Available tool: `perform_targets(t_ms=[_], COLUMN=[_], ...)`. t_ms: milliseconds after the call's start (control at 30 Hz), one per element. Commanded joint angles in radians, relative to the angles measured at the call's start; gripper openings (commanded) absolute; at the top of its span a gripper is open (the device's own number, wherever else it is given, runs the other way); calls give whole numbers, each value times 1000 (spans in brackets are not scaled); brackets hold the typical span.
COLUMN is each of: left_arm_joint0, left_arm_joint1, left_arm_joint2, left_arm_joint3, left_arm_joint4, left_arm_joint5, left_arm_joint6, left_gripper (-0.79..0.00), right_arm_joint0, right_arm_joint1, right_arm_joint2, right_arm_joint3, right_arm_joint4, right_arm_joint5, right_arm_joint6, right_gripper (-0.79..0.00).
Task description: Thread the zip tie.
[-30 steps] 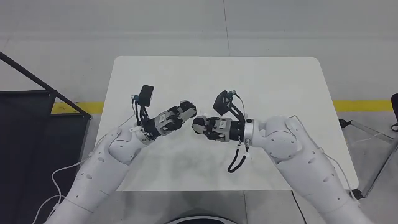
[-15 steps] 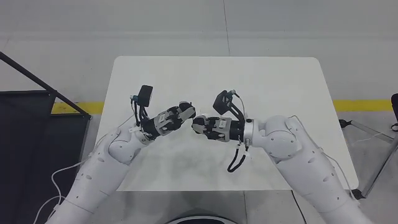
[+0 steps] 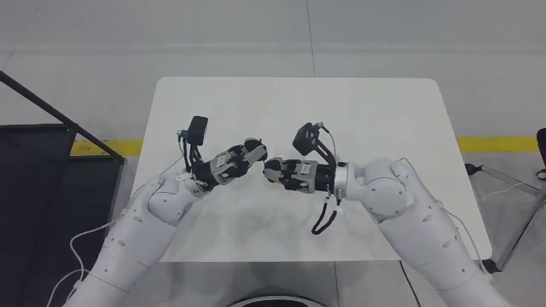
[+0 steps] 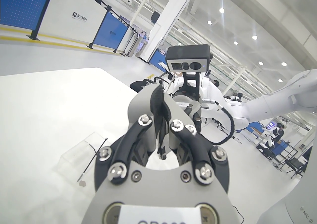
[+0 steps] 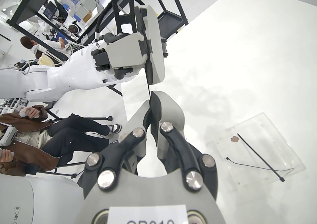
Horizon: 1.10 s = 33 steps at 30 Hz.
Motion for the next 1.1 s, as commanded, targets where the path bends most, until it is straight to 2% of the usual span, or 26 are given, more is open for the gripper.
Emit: perform_targets(t_ms=[0,100,233,433,500,867,967,1067], left_arm_joint0=[9,24,40,33,32,32,39,56], left_arm_joint1=[-1,-1,-2,-9,-14,-14,-15,-20], left_arm_joint2=[-16,-41,-64,-70,-59,-59,-63,-68], left_arm_joint3=[-9,-17,-14,35,41,41,19,-8], left_arm_joint4=[42,88,138,178,167,167,208,303], left_arm_joint5=[8,19,30,55,53,53,96,140], left_arm_joint6=[26,65,103,141,160,160,158,225], left_gripper=[-785,-785,-785,-785,-785,-785,-785,-785], right_arm_joint0=[-8,-37,-86,-126,-129,-129,-133,-108], right_arm_joint1=[5,17,37,54,54,54,50,42], right_arm_joint2=[20,66,131,166,164,164,142,109], right_arm_joint3=[0,-15,-53,-119,-126,-126,-137,-135], right_arm_joint4=[6,4,-43,-194,-197,-197,-266,-304], right_arm_joint5=[2,10,72,257,273,273,359,454], right_arm_joint6=[9,16,55,133,143,143,130,155], right_gripper=[-465,-311,-172,-154,0,0,0,0])
